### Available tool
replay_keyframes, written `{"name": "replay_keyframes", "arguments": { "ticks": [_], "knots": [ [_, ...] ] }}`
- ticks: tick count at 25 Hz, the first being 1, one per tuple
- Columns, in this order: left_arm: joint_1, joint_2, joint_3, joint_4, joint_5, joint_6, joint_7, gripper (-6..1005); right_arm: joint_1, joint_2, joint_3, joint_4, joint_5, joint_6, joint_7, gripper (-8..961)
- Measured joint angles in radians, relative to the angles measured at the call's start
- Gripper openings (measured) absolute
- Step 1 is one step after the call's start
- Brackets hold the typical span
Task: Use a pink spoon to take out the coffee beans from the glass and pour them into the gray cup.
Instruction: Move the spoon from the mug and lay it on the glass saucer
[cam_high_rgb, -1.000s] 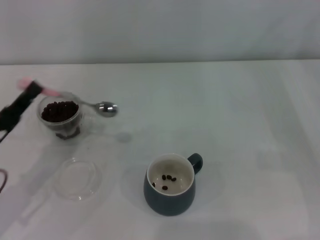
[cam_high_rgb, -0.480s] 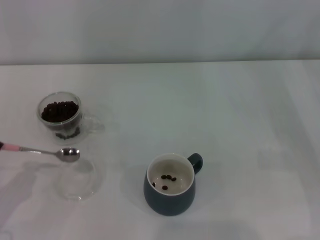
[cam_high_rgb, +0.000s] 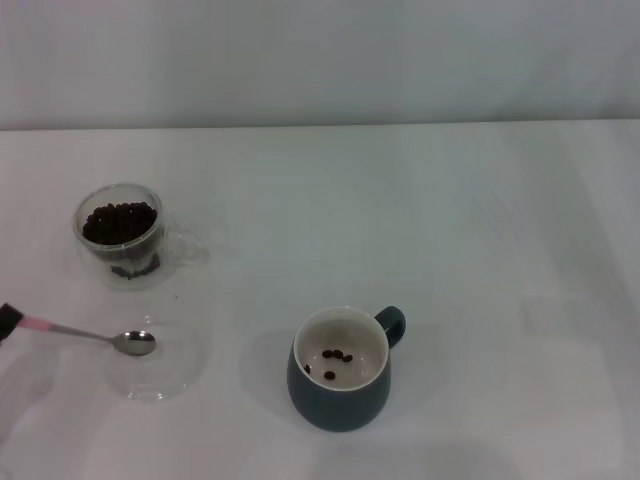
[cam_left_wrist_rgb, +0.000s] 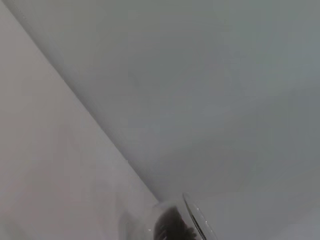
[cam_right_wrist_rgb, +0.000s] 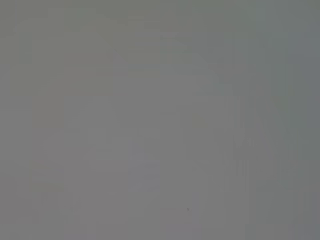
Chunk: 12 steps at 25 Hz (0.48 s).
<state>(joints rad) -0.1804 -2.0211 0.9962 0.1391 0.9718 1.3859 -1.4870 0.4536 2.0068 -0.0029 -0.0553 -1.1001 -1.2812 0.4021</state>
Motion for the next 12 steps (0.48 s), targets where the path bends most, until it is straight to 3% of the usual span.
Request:
{"name": "replay_keyframes", "arguments": {
  "ticks": [6,12],
  "knots": [
    [-0.06,-0.005,-0.001,-0.001,0.042,-0.068,-0.008,177,0.0,0.0,0.001,0.0,0.0,0.0,0.0,870],
    [-0.07,-0.007,-0.001,-0.001,0.047,-0.124,-0.024,191,0.0,0.001,0.003,0.0,0.002,-0.001,0.005,871]
  ]
}}
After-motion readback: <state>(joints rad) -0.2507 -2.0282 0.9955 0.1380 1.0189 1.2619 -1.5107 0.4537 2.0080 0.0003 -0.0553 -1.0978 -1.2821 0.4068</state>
